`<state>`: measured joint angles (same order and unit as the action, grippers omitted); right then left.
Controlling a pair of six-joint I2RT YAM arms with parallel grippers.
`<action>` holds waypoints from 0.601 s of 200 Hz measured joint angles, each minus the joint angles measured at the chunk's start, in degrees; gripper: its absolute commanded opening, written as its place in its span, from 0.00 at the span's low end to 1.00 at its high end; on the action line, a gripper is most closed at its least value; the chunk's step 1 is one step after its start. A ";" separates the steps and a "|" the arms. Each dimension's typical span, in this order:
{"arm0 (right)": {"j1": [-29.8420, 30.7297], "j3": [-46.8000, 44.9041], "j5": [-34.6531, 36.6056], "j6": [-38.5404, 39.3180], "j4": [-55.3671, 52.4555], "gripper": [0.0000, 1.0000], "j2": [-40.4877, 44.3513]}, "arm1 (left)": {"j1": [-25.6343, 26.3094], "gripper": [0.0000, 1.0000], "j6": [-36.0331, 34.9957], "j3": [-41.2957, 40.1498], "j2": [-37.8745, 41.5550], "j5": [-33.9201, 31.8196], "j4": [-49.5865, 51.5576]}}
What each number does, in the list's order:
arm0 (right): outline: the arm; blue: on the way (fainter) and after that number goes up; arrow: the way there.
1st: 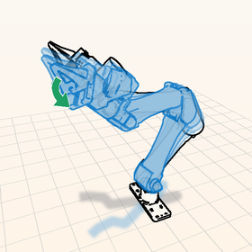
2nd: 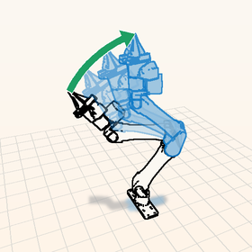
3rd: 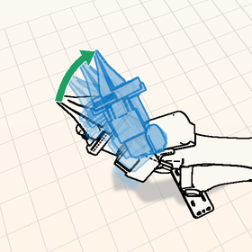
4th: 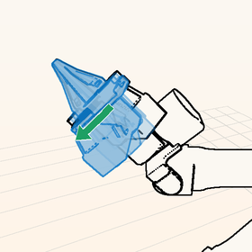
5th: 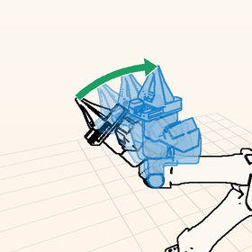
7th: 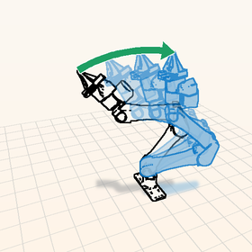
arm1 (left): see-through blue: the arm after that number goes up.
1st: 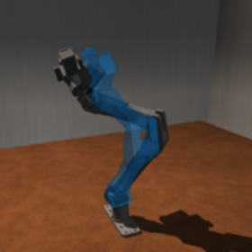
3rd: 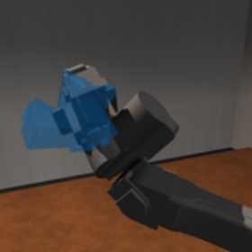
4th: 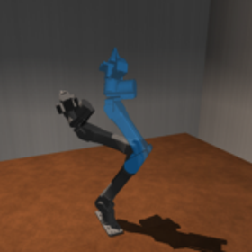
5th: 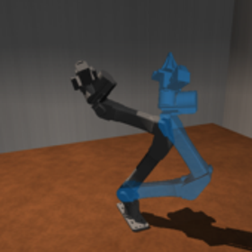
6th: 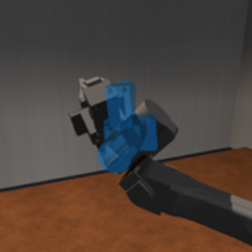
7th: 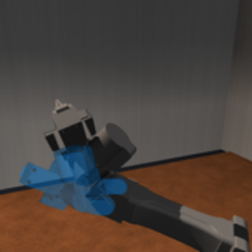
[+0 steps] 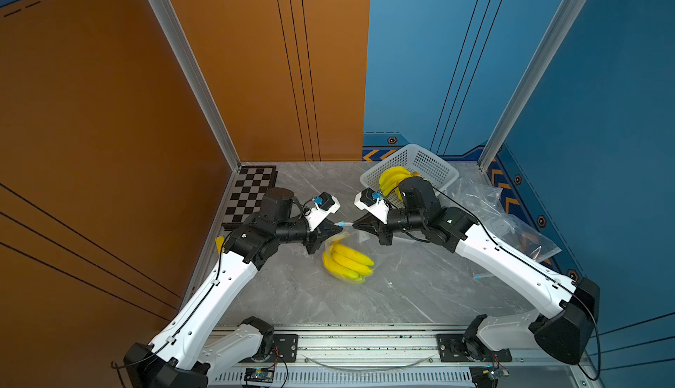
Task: Open the zip-top bag and take out the banana
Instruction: Unzip the zipper on the zipper food storage bag.
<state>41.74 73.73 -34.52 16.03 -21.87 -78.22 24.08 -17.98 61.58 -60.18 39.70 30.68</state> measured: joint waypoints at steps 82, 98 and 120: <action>0.15 3.58 -4.83 -1.49 0.15 0.43 -3.37 | 1.53 0.00 -3.72 1.55 -0.48 -1.33 3.67; 0.37 4.74 -6.19 -1.51 0.48 0.42 -4.87 | 1.55 0.00 -4.11 1.77 -0.48 -1.73 3.87; 0.90 5.53 -7.78 -1.51 0.50 0.39 -6.25 | 1.75 0.00 -4.59 1.86 -0.48 -2.19 4.15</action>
<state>42.63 79.26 -42.30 14.52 -21.37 -84.47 25.82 -22.57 63.44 -60.66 37.52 34.83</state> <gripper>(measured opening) 0.409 0.050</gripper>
